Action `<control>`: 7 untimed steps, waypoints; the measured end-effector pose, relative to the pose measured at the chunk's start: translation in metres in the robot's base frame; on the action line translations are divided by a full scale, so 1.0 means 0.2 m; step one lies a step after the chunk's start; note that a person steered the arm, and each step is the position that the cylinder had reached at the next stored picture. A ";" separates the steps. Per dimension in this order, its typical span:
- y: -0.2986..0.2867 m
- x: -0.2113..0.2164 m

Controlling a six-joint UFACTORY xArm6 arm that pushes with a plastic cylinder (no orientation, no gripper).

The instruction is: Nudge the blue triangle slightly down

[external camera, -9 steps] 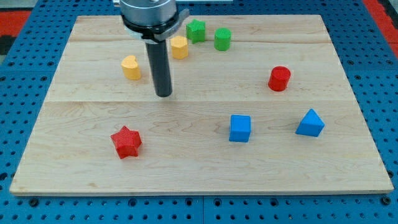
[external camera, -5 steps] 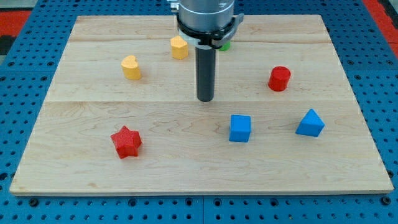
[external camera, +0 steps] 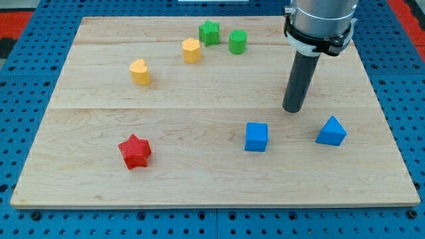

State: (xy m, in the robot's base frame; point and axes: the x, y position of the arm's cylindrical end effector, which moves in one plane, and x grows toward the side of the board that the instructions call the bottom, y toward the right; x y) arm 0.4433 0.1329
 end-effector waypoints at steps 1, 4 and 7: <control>0.18 -0.02; 0.32 0.17; 0.40 0.09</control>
